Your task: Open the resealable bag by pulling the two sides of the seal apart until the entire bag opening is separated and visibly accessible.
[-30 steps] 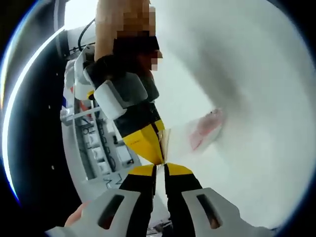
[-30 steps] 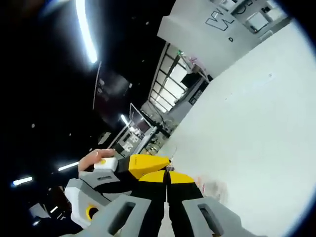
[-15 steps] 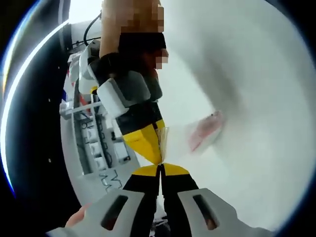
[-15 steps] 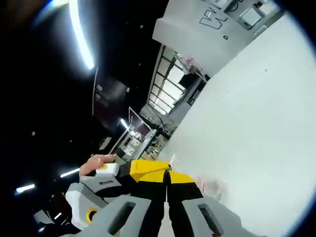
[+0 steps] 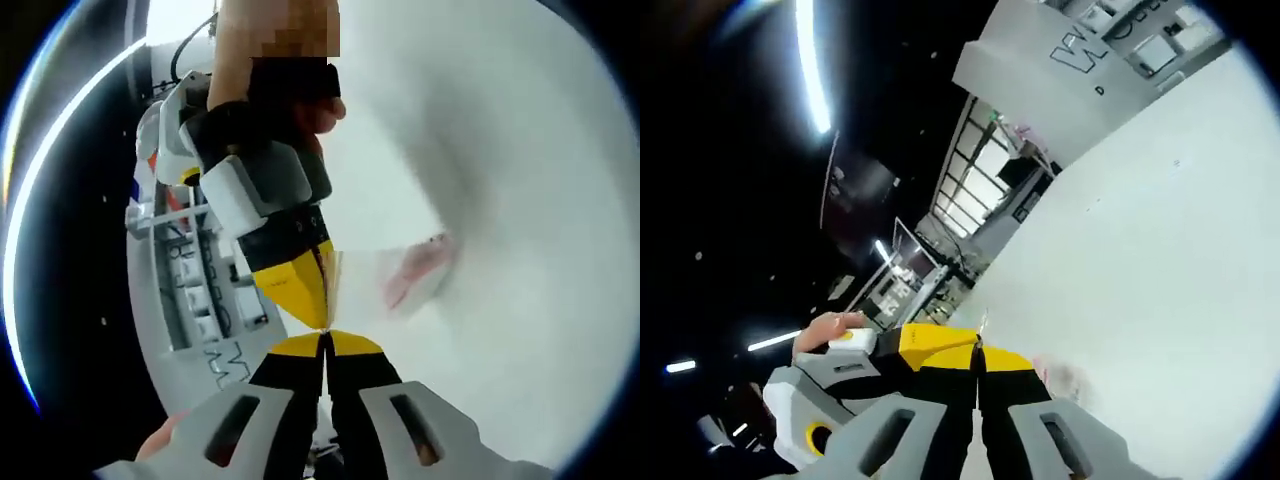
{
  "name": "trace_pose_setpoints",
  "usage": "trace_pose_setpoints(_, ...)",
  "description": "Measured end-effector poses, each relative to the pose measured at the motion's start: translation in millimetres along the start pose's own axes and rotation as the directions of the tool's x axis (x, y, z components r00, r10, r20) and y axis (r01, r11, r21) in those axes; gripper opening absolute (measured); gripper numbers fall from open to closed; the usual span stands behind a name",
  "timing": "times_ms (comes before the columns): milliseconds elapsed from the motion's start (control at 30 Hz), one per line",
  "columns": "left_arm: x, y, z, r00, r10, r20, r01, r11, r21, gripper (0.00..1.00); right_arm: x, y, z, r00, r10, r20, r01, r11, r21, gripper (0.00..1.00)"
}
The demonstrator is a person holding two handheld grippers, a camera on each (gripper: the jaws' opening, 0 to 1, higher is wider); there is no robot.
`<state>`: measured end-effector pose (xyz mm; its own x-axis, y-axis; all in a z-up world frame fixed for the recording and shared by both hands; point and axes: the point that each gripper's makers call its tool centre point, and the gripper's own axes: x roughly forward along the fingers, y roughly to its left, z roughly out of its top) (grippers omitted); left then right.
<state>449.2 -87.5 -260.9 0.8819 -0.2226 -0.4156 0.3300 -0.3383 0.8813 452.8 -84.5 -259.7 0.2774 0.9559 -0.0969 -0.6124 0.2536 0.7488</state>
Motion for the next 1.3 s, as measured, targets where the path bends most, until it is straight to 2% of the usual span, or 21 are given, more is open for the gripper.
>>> trace_pose_setpoints(33, 0, -0.2, 0.0, 1.000, 0.003, -0.002, -0.003, 1.000, 0.027, 0.02, 0, 0, 0.0, 1.000, 0.003, 0.004, -0.003, 1.000, 0.006, 0.00)
trace_pose_setpoints(267, -1, 6.5, -6.1, 1.000, 0.019, -0.017, -0.019, 1.000, -0.012, 0.03, -4, -1, 0.3, 1.000, 0.010, 0.021, -0.011, 0.998, 0.056, 0.00)
trace_pose_setpoints(500, -3, 11.2, -3.4, 0.999, 0.043, -0.004, -0.043, 0.999, 0.011, 0.05, -1, 1, -2.2, 1.000, 0.017, 0.011, -0.018, 0.998, 0.058, 0.00)
trace_pose_setpoints(767, -1, 3.1, -2.3, 1.000, 0.015, -0.001, -0.015, 0.999, 0.037, 0.06, -1, 2, -3.0, 1.000, 0.024, 0.015, -0.025, 0.997, 0.077, 0.00)
trace_pose_setpoints(1300, -2, 1.4, 0.1, 1.000, 0.012, 0.012, -0.013, 0.999, 0.040, 0.03, 1, 4, -6.2, 0.999, 0.037, 0.005, -0.037, 0.994, 0.101, 0.00)
